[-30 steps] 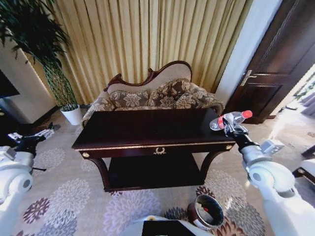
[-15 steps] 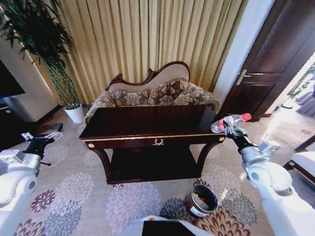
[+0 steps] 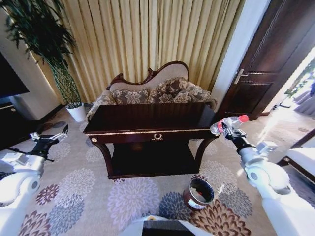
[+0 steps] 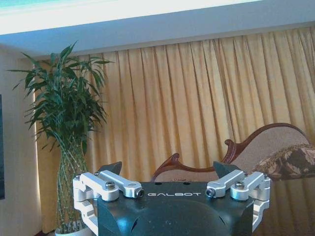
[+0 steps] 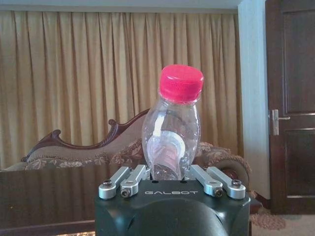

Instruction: Move to the front of the table and place the trash on the table into the trash bin.

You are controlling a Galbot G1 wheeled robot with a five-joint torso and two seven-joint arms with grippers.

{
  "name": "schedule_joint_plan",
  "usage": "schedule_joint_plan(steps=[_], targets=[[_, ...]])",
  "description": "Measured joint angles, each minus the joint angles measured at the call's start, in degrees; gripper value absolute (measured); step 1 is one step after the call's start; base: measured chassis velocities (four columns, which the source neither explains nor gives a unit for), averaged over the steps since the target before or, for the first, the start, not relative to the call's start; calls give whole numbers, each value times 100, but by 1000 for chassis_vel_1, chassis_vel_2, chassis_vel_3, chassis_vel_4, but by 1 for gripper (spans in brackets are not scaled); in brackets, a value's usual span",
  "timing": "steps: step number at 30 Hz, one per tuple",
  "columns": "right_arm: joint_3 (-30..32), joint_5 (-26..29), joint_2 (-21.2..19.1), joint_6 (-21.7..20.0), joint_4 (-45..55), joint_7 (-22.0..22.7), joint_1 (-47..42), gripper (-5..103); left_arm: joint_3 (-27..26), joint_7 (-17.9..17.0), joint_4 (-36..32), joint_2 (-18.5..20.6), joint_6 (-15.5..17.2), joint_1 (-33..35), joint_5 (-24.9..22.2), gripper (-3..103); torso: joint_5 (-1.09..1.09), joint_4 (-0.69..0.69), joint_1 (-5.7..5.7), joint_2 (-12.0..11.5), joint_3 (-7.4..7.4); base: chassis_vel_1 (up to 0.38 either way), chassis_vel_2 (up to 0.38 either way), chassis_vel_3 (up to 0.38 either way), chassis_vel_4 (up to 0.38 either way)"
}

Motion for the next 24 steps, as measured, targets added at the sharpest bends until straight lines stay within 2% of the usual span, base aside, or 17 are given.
schedule_joint_plan(steps=[11,15,18,24], targets=[[-42,-220,279,100,-190,0,-215,25,128,-15,-60,-90,49,24,38,100,0,0,0,0,0,92,-94,-93,98],[-185,-612,442,188,-404,0,-208,25,211,-26,-109,-141,45,3,83,100,0,1,0,0,-1,89,-96,-84,93],[-339,-1168,625,338,-598,0,-201,25,256,-33,-161,-178,45,-1,114,100,0,0,0,0,0,65,-82,-74,68],[-519,-1332,861,476,-809,0,-182,25,267,-36,-180,-203,45,32,162,100,0,1,-1,1,-1,15,-19,-22,17]])
